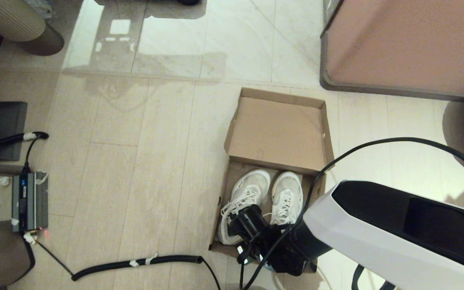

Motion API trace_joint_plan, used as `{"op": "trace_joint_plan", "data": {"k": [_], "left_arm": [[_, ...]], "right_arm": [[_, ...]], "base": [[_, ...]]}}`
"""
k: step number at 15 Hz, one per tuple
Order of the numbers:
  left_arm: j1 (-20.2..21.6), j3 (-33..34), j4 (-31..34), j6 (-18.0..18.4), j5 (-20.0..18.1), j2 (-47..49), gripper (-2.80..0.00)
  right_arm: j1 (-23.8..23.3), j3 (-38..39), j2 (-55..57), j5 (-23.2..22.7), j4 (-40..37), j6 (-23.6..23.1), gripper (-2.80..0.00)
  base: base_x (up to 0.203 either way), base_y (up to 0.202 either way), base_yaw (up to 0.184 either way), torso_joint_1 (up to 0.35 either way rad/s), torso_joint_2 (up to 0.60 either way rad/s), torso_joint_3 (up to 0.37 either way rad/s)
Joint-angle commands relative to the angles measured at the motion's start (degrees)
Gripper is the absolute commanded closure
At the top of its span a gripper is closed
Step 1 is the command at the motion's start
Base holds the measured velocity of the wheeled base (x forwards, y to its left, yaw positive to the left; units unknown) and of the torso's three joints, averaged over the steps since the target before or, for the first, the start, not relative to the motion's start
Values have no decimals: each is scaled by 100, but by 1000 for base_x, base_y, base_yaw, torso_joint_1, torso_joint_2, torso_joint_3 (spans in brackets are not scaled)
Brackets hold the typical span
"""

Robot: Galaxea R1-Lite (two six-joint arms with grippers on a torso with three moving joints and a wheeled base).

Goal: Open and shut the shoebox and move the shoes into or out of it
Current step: Close the shoe box

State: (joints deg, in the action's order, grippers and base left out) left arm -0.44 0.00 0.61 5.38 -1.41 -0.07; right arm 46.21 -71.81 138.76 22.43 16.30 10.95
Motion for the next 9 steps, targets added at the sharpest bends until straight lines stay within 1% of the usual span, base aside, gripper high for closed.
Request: {"op": "trace_joint_plan", "data": {"k": [1, 4, 6, 9], "left_arm": [[0, 0, 0, 7, -4, 6, 0], [0, 0, 0, 7, 0, 7, 0], [0, 0, 0, 7, 0, 0, 0], [0, 0, 0, 7, -1, 0, 0]], "right_arm": [[-5, 270, -251, 22, 220, 96, 0], [-205, 698, -831, 54, 334, 301, 0], [-630, 1103, -1194, 38, 348, 351, 0], [-1267, 1225, -1265, 25, 365, 393, 0]], "base": [[0, 0, 0, 0, 0, 0], [0, 0, 0, 0, 0, 0], [0, 0, 0, 0, 0, 0], [0, 0, 0, 0, 0, 0]]}}
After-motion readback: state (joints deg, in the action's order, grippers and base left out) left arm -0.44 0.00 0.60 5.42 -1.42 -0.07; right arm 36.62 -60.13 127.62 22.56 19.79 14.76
